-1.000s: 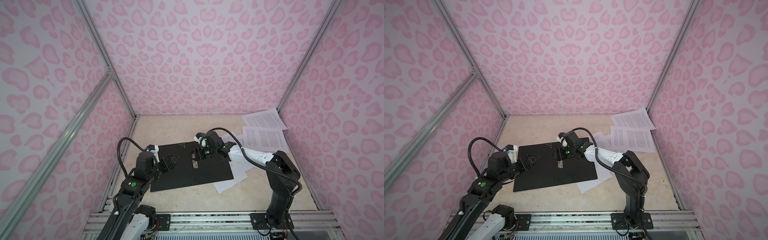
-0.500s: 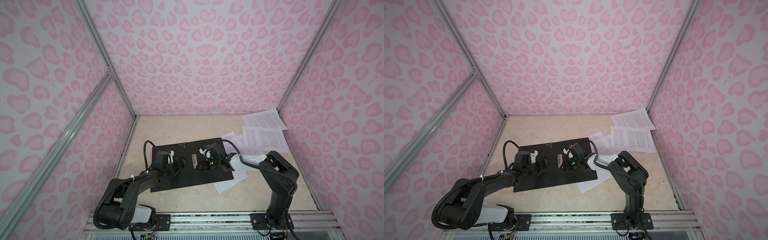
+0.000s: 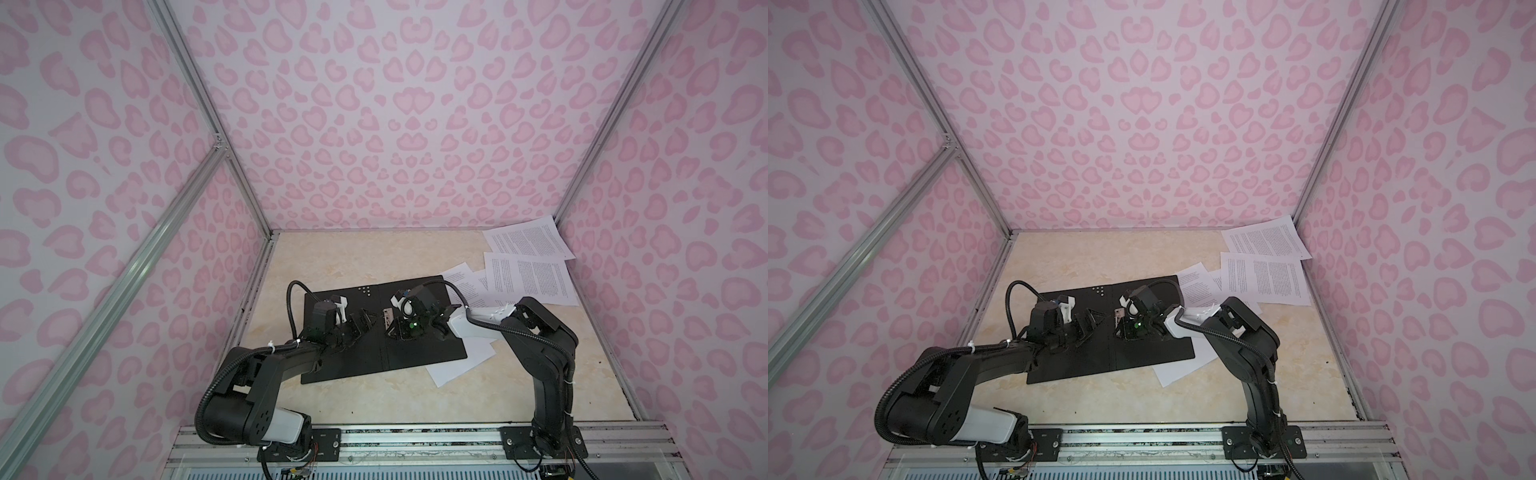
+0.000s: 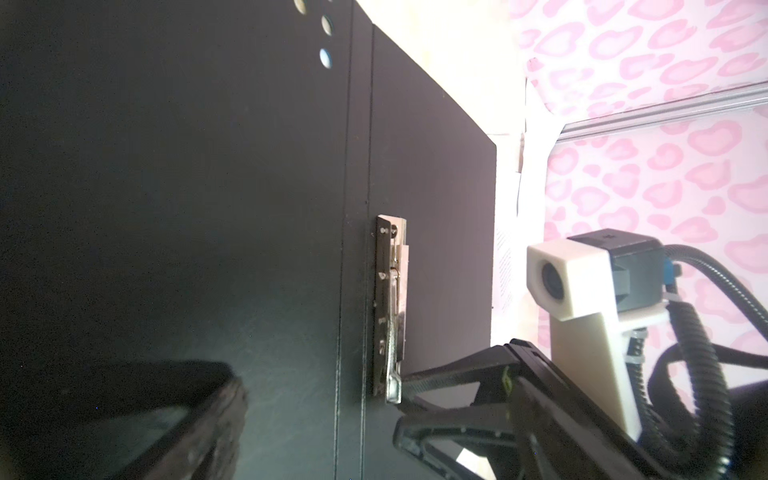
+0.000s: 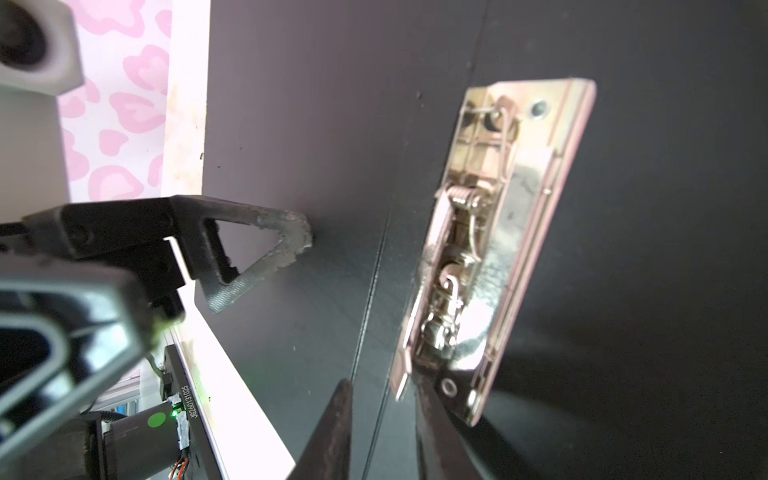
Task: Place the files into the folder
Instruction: 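Press the metal clip open with the left gripper while the right gripper withdraws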
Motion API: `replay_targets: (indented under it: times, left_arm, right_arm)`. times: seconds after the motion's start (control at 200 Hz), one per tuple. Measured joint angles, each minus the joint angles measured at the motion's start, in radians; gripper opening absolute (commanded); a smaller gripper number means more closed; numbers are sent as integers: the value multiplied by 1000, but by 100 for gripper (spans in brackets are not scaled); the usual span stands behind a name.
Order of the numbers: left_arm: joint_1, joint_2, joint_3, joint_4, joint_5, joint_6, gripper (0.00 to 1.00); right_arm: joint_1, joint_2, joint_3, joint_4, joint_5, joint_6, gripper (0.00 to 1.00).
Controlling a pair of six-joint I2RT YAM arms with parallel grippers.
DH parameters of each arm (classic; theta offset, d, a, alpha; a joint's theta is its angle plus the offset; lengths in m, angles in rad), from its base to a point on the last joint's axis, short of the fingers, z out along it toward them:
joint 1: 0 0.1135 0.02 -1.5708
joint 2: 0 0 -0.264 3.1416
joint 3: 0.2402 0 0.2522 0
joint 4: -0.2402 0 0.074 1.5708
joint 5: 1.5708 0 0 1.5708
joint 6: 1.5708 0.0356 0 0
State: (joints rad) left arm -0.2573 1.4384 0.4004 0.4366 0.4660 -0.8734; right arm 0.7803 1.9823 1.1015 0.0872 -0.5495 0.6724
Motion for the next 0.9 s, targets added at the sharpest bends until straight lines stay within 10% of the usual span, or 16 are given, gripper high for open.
replay_targets:
  times: [0.9]
  left_arm:
    - [0, 12, 21, -34, -56, 29, 100]
  right_arm:
    - [-57, 31, -95, 183, -37, 31, 0]
